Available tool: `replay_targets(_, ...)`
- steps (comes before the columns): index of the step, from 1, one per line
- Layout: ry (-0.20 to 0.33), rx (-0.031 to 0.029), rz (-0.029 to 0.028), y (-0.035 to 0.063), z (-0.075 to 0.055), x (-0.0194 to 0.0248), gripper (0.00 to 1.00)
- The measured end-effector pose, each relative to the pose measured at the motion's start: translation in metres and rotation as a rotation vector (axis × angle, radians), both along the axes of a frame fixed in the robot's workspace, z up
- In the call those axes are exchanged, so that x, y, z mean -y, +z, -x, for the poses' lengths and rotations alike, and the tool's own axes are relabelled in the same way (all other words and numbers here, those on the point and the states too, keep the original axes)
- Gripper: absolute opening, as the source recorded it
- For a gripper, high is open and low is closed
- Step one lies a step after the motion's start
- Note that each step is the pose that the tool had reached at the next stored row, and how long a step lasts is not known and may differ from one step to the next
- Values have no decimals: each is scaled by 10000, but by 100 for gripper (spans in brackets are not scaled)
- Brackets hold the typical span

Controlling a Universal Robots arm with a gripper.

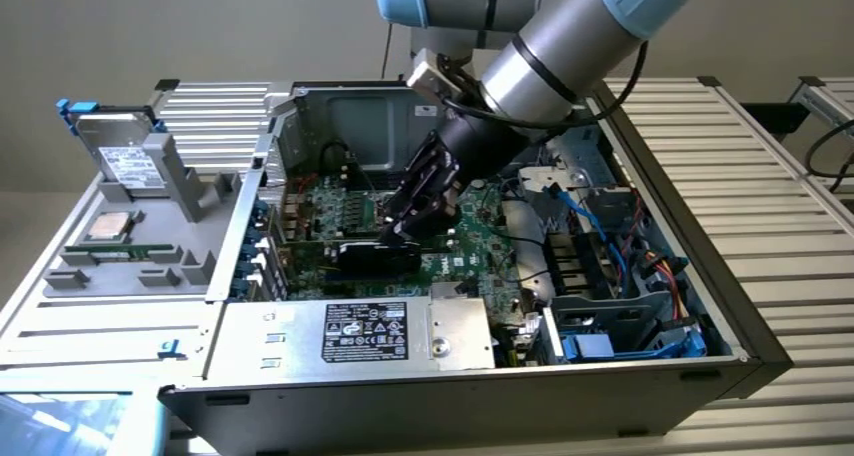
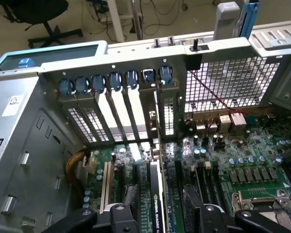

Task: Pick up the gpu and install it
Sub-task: 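Press down on the gpu until it lock into place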

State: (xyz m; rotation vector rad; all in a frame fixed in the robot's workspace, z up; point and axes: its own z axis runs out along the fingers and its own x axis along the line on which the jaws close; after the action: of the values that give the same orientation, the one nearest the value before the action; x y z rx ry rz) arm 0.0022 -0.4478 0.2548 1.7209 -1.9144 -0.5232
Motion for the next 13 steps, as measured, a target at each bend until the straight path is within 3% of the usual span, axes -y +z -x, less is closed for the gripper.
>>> replay_targets(2,-1,149,0,37,0,-34,51)
replay_targets(6,-4,295,10,141,0,-88,51)
replay_targets(7,-4,415,12,146,0,-94,51)
replay_targets(13,-5,1498,11,146,0,-148,51)
